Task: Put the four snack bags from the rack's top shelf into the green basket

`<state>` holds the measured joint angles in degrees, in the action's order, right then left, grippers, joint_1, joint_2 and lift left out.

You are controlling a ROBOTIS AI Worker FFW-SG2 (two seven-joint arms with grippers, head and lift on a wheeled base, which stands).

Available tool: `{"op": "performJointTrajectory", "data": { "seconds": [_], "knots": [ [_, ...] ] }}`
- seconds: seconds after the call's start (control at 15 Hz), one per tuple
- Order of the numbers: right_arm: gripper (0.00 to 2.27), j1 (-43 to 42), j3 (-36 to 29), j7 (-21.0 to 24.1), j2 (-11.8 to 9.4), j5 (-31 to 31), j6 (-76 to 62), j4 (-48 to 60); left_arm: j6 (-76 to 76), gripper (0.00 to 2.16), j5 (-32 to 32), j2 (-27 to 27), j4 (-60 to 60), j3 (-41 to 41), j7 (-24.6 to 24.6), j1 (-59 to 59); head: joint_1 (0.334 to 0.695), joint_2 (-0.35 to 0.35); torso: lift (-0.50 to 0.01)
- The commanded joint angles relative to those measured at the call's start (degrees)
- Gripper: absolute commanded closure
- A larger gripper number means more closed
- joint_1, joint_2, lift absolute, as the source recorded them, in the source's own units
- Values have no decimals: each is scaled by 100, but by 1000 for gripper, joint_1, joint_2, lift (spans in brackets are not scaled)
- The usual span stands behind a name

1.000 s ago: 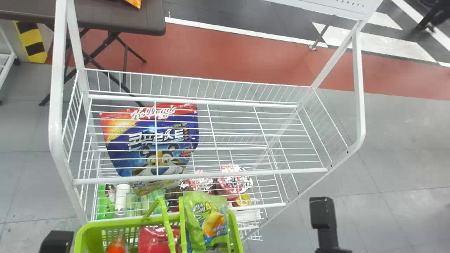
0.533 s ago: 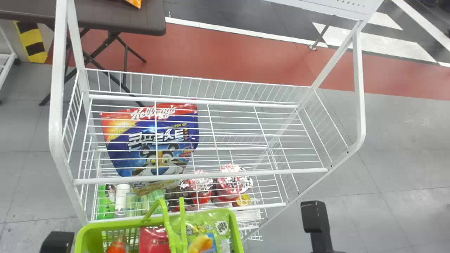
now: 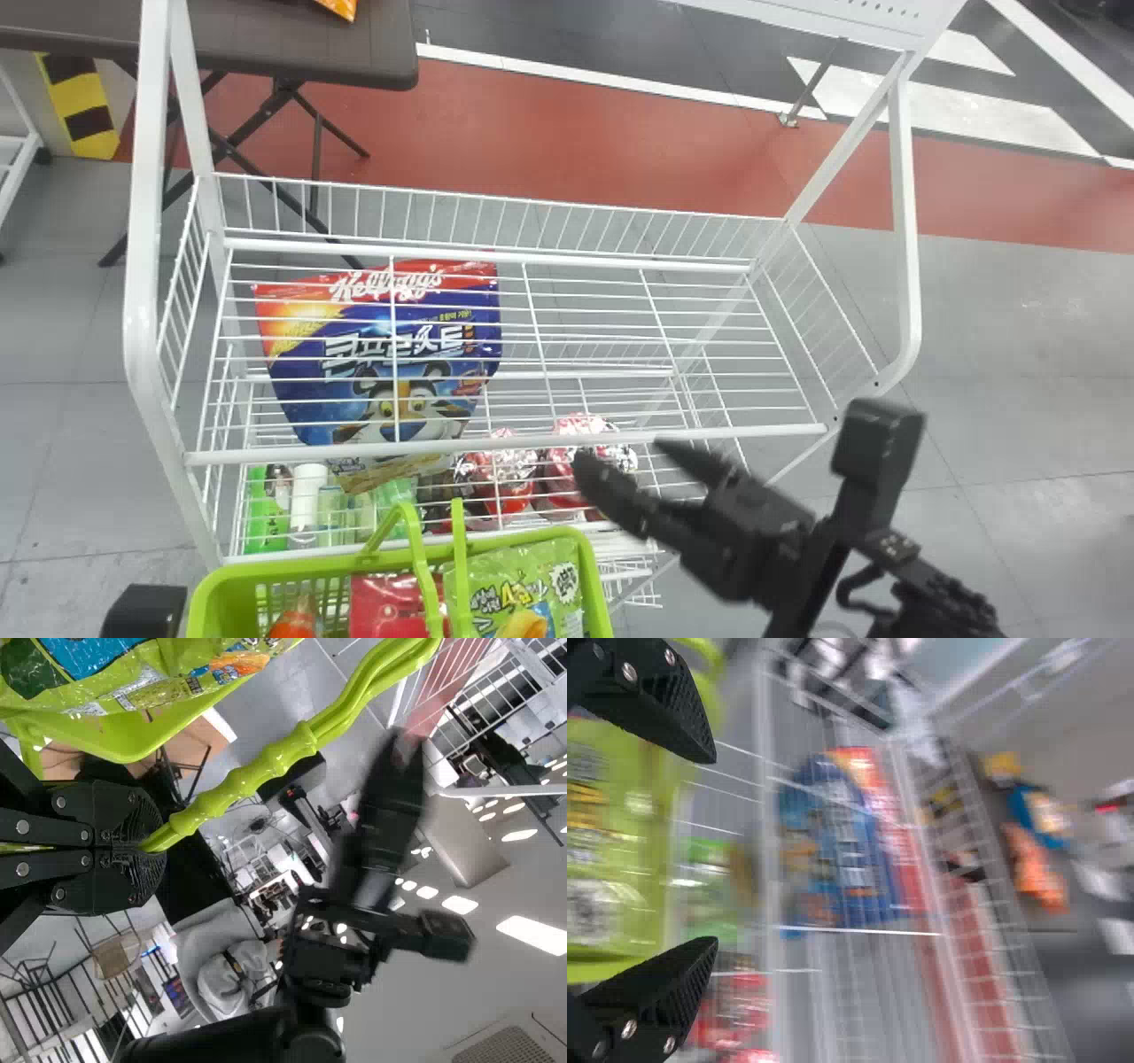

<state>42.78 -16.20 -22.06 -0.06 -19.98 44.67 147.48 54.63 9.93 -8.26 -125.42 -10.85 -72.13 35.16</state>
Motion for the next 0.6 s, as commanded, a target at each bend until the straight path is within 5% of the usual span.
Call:
{"op": "performJointTrajectory", "data": {
  "seconds": [0.0,0.2,0.53],
  "knots": [
    [29,28,249,96,11,398,-1536,-71,0,1750,0,0,9,4,6,-9,695,-350,0],
    [26,143,864,439,11,1471,-2696,-71,-17,1750,0,0,53,4,14,-44,695,-350,0],
    [26,160,943,791,11,1840,-3522,-352,-35,1750,36,0,141,30,-3,-79,695,-350,0]
  ]
}}
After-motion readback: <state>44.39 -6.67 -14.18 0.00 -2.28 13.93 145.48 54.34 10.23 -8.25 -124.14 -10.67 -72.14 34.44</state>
